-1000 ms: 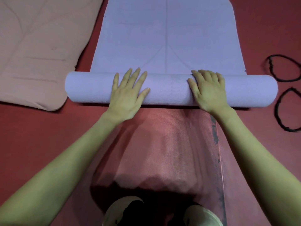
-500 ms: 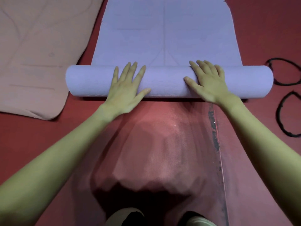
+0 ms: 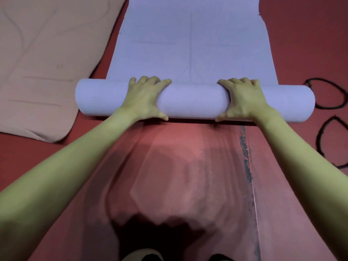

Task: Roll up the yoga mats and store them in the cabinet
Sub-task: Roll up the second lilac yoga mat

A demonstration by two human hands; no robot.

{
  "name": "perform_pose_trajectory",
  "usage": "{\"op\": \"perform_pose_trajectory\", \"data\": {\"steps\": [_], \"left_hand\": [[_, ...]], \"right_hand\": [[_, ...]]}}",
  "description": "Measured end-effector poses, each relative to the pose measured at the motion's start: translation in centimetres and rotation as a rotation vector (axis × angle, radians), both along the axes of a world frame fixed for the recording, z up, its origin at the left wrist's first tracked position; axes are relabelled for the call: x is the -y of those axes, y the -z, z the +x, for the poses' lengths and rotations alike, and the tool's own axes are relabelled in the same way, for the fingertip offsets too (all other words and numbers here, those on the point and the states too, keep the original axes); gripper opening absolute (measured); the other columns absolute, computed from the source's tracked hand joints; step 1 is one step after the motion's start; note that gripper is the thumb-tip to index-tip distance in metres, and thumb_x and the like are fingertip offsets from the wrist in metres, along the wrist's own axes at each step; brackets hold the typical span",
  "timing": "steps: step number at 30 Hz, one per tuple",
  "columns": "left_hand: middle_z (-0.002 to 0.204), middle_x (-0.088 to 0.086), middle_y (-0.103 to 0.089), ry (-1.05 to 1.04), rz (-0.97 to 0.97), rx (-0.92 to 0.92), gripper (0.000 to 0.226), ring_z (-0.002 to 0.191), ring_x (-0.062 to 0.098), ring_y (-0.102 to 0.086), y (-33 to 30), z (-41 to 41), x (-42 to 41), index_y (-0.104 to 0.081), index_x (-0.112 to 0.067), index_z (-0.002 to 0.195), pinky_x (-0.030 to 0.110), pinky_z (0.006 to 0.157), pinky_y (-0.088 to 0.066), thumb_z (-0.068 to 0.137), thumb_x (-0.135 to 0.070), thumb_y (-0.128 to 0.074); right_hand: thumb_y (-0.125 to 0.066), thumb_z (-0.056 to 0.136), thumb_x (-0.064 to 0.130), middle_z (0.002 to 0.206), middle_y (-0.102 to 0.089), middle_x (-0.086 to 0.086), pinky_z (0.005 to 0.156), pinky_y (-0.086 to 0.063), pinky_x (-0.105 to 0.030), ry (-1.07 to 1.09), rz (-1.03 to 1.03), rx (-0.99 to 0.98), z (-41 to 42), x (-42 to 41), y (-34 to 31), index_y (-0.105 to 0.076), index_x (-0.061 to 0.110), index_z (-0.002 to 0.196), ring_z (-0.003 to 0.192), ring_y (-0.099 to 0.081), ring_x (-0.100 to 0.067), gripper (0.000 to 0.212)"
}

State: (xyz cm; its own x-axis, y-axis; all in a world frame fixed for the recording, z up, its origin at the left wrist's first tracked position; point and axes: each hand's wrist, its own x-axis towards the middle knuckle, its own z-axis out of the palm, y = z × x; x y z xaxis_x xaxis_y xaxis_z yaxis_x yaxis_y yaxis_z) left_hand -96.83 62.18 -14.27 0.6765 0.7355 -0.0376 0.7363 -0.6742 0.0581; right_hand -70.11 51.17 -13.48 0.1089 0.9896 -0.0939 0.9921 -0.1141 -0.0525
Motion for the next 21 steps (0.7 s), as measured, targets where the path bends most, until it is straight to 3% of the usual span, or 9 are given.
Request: {"op": "perform_pose_trajectory", "data": {"steps": [11,17,21], "left_hand": [[0.141,-0.007,-0.045,-0.031,-0.178,-0.013,0.111,0.128,0.023,-0.039,-1.3,-5.6,11.5,-0.033,-0.038,0.146,0.048,0.111,-0.021,0.049,-0.064,-0.081],[0.152,-0.009,-0.033,-0.031,-0.231,-0.007,0.111,0.139,0.017,-0.028,-0.9,-6.3,12.3,-0.021,-0.042,0.149,0.046,0.117,-0.009,0.056,-0.066,-0.077],[0.159,-0.008,-0.02,-0.026,-0.144,0.082,0.095,0.147,0.021,-0.017,0.0,-6.0,14.0,-0.016,-0.042,0.151,0.053,0.118,-0.003,0.069,-0.084,-0.041]], "right_hand": [[-0.077,0.035,0.065,0.127,-0.059,0.007,0.097,-0.029,-0.044,0.035,-0.075,-0.18,-5.2,12.2,-1.0,-0.049,0.031,0.133,0.115,-0.05,-0.028,0.108],[-0.084,0.039,0.061,0.117,-0.059,0.01,0.097,-0.028,-0.042,0.045,-0.192,-0.223,-5.6,12.1,-1.2,-0.048,0.037,0.128,0.112,-0.05,-0.025,0.099],[-0.084,0.044,0.064,0.125,-0.057,0.006,0.103,-0.03,-0.041,0.031,-0.308,-0.232,-4.7,10.0,-1.8,-0.044,0.036,0.135,0.118,-0.049,-0.025,0.103]]}}
